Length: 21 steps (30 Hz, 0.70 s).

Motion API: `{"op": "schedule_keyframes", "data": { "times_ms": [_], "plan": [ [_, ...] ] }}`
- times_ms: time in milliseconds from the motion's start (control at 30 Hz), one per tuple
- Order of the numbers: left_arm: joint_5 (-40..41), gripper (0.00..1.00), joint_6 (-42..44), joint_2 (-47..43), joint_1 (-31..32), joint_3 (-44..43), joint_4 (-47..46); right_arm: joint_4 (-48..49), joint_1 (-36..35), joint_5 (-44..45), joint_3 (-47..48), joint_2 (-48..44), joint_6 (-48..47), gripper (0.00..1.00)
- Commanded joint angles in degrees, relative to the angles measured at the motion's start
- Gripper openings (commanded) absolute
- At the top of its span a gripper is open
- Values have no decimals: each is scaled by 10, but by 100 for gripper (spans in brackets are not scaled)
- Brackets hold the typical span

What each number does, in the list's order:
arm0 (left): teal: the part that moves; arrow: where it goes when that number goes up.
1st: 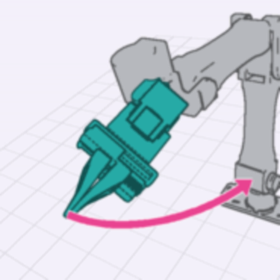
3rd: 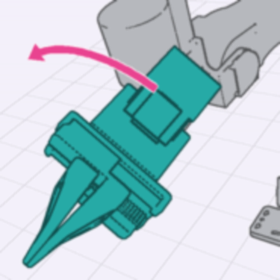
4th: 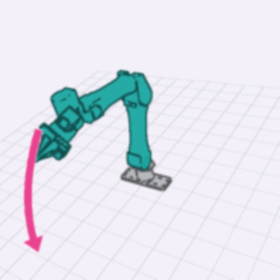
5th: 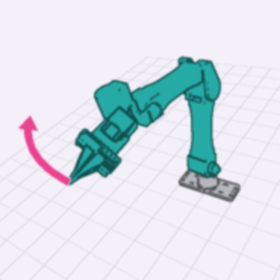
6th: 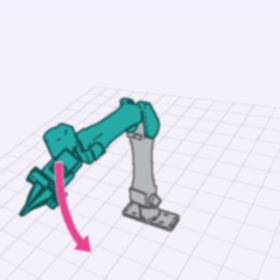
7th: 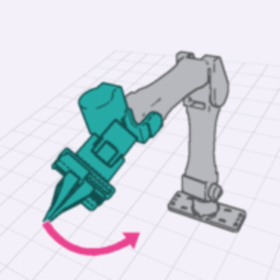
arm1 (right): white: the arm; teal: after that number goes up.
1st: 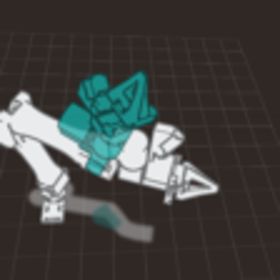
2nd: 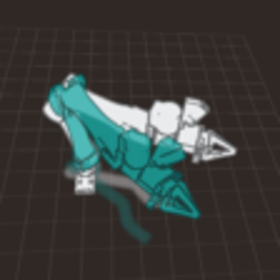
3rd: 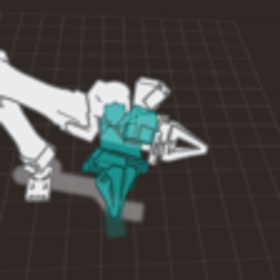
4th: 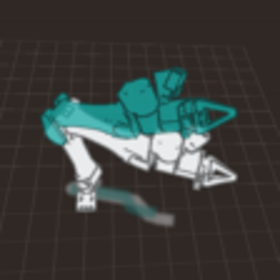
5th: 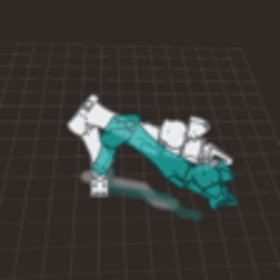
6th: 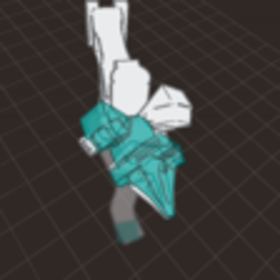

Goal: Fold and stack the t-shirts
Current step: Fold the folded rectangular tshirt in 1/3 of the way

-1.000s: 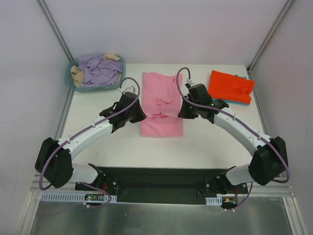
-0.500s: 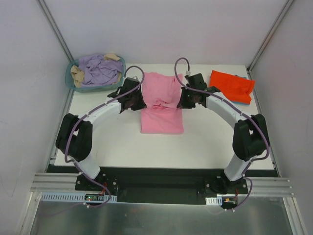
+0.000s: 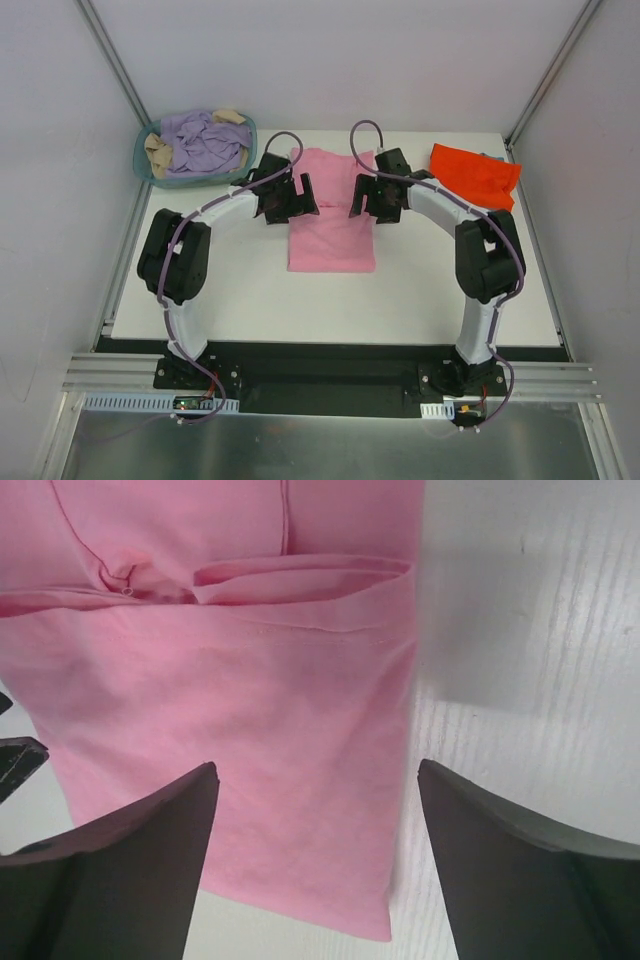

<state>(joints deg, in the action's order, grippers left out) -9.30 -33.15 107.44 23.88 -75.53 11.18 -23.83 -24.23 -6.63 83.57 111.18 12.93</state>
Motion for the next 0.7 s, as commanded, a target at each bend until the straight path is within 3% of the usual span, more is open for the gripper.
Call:
{"op": "schedule_keyframes", "data": {
  "times_ms": [0, 67, 233, 467, 667],
  "plan": [
    [-36, 99, 0, -55, -4, 1, 0, -13, 1, 21, 2, -60, 3, 90],
    [-39, 99, -3, -85, -2, 26, 0, -10, -6, 22, -27, -95, 3, 97],
    [-45, 99, -24, -165, 5, 113, 0, 14, -26, 3, -112, -173, 6, 97],
    [-23, 99, -83, -270, 21, 274, -32, 149, -35, 29, -369, -351, 88, 97],
    [-18, 99, -97, -268, 21, 311, -56, 122, -34, 63, -404, -372, 120, 97]
  ]
}}
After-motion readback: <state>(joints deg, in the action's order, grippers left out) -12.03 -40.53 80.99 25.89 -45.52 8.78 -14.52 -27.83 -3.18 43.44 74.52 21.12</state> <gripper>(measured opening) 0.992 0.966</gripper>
